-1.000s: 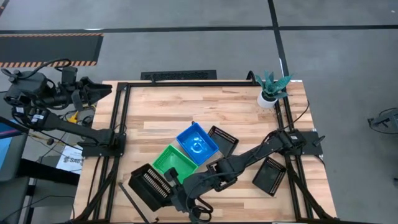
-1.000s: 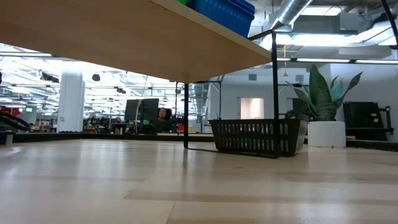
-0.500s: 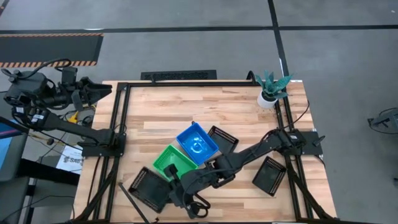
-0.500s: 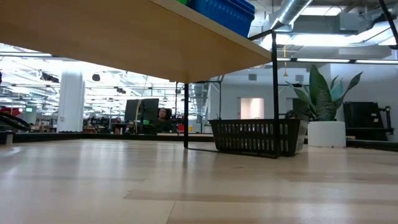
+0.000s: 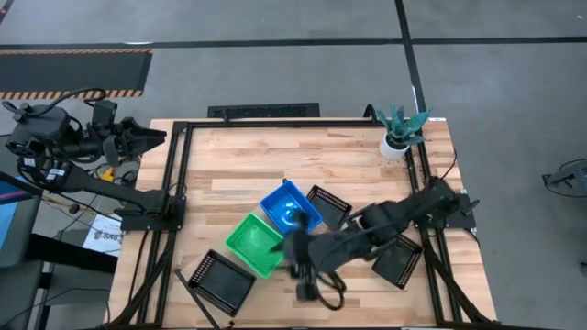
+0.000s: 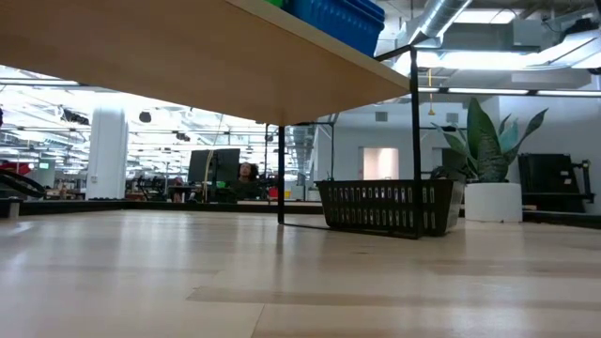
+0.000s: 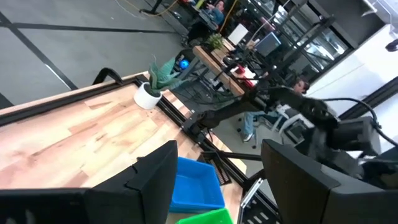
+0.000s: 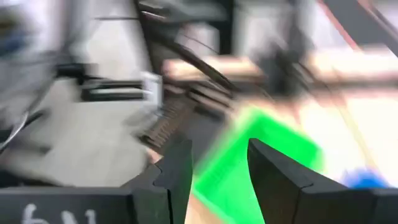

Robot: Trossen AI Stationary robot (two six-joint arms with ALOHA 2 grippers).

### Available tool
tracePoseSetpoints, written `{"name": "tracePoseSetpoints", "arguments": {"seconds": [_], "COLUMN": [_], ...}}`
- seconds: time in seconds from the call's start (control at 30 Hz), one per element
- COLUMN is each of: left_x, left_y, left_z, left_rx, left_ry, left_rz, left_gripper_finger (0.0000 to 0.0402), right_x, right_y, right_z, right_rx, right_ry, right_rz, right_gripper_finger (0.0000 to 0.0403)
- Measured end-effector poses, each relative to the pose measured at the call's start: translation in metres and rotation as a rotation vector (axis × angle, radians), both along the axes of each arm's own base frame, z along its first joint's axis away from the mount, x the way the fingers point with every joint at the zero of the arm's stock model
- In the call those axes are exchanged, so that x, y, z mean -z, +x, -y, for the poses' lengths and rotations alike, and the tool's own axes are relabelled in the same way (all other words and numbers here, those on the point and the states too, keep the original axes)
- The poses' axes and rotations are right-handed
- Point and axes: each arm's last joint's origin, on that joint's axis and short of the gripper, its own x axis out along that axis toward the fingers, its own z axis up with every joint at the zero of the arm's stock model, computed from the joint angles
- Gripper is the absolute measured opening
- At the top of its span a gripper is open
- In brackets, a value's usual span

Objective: Stack baskets on shelf by color
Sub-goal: Stack the top black bin on the black bin on the shelf

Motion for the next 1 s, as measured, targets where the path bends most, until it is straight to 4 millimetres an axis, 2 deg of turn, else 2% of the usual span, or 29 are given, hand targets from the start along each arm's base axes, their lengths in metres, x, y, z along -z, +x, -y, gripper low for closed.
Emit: {"name": "tracePoseSetpoints", "arguments": {"seconds": [0.13,0.27,0.33,0.43,0.5,0.67,0.8,0.87,1.0], "left_x": [0.000,0.003,0.005,0.009,0.011,0.012,0.012,0.012,0.012], "left_y": [0.000,-0.001,-0.002,-0.003,-0.004,-0.004,-0.004,-0.004,-0.004], "left_z": [0.000,-0.001,-0.002,-0.003,-0.004,-0.005,-0.005,-0.005,-0.005], "left_rx": [-0.008,-0.045,-0.061,-0.099,-0.122,-0.146,-0.147,-0.143,-0.137], "left_ry": [0.005,0.023,0.030,0.046,0.054,0.052,0.046,0.062,0.087], "left_rz": [-0.004,-0.030,-0.058,-0.102,-0.120,-0.129,-0.128,-0.132,-0.140], "left_gripper_finger": [0.0220,0.0220,0.0220,0.0220,0.0220,0.0220,0.0220,0.0220,0.0220], "right_x": [-0.007,-0.010,-0.002,0.007,0.014,0.075,0.112,0.135,0.165], "right_y": [-0.035,-0.078,-0.084,-0.089,-0.097,-0.104,-0.131,-0.137,-0.145], "right_z": [0.026,0.051,0.056,0.066,0.079,0.093,0.108,0.109,0.104], "right_rx": [0.341,0.618,0.719,0.763,0.866,1.044,1.167,1.104,0.749], "right_ry": [0.123,0.083,0.094,0.135,0.179,0.216,0.292,0.246,0.047], "right_rz": [-0.145,-0.271,-0.308,-0.321,-0.351,-0.474,-0.570,-0.588,-0.672], "right_gripper_finger": [0.0164,0.0161,0.0163,0.0169,0.0172,0.0176,0.0180,0.0183,0.0183]}}
